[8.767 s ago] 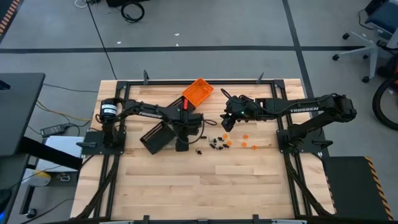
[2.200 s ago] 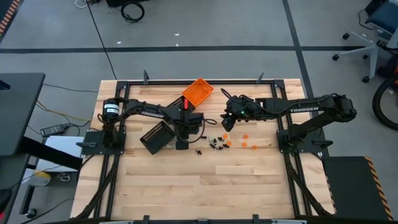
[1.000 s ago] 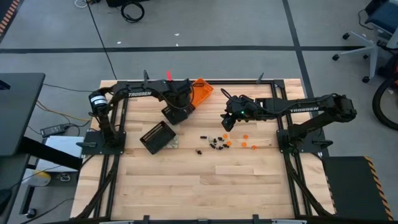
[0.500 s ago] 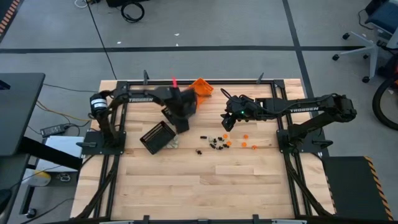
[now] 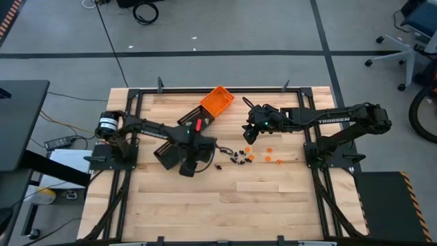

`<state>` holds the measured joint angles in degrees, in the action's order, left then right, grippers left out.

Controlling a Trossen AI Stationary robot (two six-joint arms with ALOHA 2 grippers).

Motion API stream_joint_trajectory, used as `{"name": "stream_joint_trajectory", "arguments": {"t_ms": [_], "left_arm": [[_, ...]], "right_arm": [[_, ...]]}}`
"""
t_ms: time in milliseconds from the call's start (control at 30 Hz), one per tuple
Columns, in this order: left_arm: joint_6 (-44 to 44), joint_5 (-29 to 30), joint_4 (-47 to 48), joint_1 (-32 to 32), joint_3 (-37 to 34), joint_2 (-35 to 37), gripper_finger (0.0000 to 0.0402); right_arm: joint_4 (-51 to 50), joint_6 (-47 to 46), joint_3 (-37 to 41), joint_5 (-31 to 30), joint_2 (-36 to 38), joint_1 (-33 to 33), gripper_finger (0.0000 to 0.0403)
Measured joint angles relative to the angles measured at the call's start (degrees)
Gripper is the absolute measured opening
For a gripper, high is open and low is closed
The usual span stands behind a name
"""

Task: Sort Halloween decoration
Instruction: Put the white skull toy into the top black bin

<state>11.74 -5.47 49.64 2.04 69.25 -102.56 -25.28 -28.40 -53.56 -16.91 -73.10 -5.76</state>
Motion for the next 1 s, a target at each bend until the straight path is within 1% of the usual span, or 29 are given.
{"name": "stream_joint_trajectory", "arguments": {"t_ms": [67,133,200,267,367,467,667,1000], "left_arm": [[1.5,1.1,0.0,0.3,-1.5,0.0,0.02],[2.9,4.3,-0.5,0.5,-2.7,0.0,0.0206],[4.2,7.1,-2.1,0.6,-4.0,0.1,0.0208],[5.2,8.4,-2.2,0.6,-5.3,-0.1,0.0207],[7.0,8.6,-4.4,0.5,-6.6,0.0,0.0201],[7.3,8.6,-4.5,0.6,-7.5,0.0,0.0196],[4.7,8.2,-7.2,0.6,-7.6,0.0,0.0194],[2.0,8.2,-8.7,0.6,-7.5,0.0,0.0194]], "right_arm": [[0.0,0.0,0.0,0.0,0.0,0.0,0.0173],[0.1,0.0,0.0,0.0,0.0,0.0,0.0173],[0.1,-0.1,0.0,0.0,0.0,0.0,0.0173],[0.1,-0.1,0.0,0.0,0.0,0.0,0.0173],[0.2,-0.2,0.0,0.0,0.0,0.0,0.0173],[0.2,-0.4,0.0,0.0,0.0,0.0,0.0173],[0.2,-0.6,0.0,0.0,0.0,0.0,0.0173],[0.2,-0.4,0.0,0.0,0.0,0.0,0.0173]]}}
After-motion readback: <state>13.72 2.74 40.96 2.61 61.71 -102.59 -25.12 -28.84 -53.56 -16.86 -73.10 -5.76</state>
